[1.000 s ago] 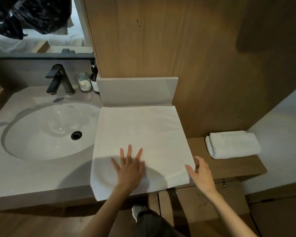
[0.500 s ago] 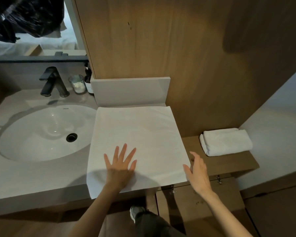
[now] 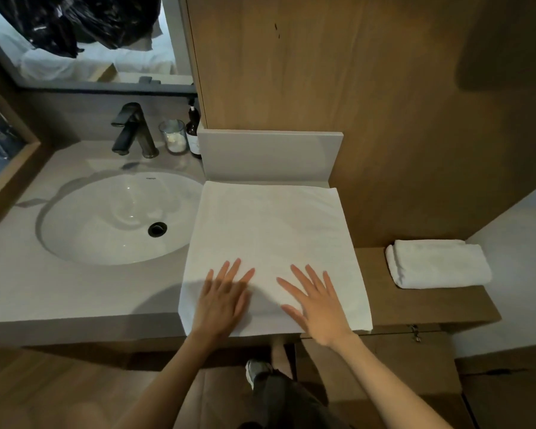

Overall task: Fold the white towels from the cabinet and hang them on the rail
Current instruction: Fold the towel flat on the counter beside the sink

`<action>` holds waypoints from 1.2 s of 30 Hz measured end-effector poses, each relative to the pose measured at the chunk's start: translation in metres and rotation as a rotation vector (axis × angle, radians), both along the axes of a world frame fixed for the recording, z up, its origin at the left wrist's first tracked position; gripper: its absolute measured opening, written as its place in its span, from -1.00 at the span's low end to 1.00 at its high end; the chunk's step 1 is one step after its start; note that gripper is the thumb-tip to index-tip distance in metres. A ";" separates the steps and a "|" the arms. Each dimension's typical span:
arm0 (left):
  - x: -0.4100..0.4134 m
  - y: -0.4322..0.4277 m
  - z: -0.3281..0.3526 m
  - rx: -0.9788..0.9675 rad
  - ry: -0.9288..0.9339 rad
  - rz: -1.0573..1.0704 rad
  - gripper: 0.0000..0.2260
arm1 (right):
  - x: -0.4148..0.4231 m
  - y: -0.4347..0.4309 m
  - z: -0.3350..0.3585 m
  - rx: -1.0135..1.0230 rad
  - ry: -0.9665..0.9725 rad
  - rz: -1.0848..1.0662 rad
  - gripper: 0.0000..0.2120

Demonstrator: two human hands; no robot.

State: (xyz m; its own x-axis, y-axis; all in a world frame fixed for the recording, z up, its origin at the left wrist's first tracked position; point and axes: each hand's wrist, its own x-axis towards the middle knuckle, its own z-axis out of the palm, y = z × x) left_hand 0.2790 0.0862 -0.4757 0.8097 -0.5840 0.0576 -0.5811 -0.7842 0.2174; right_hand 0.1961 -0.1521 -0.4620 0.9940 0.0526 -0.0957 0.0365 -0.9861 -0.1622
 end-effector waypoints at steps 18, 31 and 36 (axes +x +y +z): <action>-0.009 0.030 0.018 -0.007 -0.171 0.140 -0.64 | -0.022 -0.024 0.041 -0.044 0.002 -0.304 -0.57; -0.055 0.009 0.017 -0.017 -0.101 -0.005 -0.72 | 0.057 -0.031 0.050 0.277 0.164 -0.285 -0.67; -0.051 -0.024 0.039 -0.186 0.107 0.034 -0.53 | 0.105 -0.041 0.059 0.290 0.284 -0.228 -0.57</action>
State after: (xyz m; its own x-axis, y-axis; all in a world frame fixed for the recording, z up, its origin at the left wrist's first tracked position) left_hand 0.2281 0.0623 -0.4363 0.8361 -0.5435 0.0747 -0.5207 -0.7435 0.4197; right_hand 0.3013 -0.1928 -0.4030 0.9198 -0.0996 -0.3795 -0.2619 -0.8760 -0.4050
